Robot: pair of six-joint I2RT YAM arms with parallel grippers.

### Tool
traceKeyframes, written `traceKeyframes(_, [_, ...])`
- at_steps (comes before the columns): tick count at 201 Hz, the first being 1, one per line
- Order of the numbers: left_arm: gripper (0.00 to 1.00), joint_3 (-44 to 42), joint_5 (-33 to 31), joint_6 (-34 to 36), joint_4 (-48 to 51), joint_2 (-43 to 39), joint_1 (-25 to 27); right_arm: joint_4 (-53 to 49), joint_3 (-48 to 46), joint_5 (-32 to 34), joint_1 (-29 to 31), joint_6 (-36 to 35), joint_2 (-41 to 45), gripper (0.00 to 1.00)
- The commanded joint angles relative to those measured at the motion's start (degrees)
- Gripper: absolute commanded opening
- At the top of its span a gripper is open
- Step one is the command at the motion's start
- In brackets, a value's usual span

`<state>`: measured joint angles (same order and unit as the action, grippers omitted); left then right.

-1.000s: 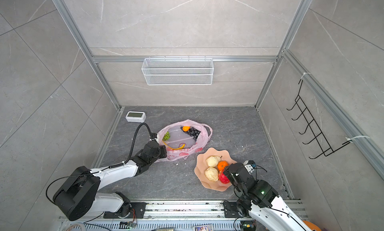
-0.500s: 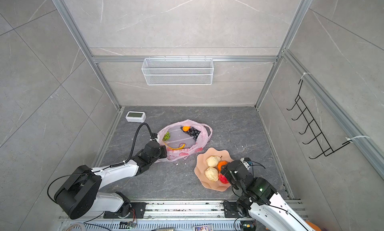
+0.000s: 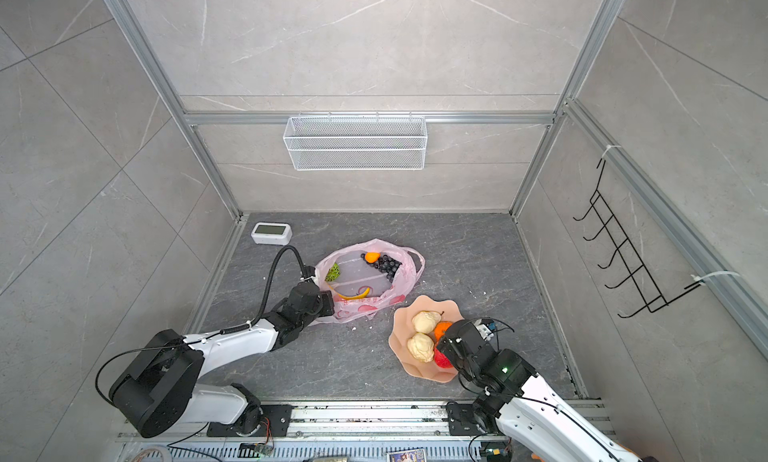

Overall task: Take the fake fruits out of the plastic bag
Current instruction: 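Lower the apple into the peach bowl and open the right gripper, then move the right gripper back into the bag toward the green fruit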

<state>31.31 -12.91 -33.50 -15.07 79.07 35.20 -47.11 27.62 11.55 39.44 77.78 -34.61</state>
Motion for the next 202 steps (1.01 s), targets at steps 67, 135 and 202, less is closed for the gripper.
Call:
traceKeyframes(67, [0.07, 2.0, 0.9, -0.1, -1.7, -0.3, -0.2, -1.5, 2.1, 3.3, 0.4, -2.3, -1.9, 0.81])
traceKeyframes(135, [0.07, 1.9, 0.9, -0.6, -0.8, -1.5, -0.3, 4.6, 11.9, 5.0, 0.7, -13.1, -9.1, 0.79])
traceKeyframes(202, [0.07, 0.7, -0.5, -1.7, -0.8, -3.2, -0.2, 23.5, 28.7, -1.0, 5.2, -24.2, -39.6, 0.76])
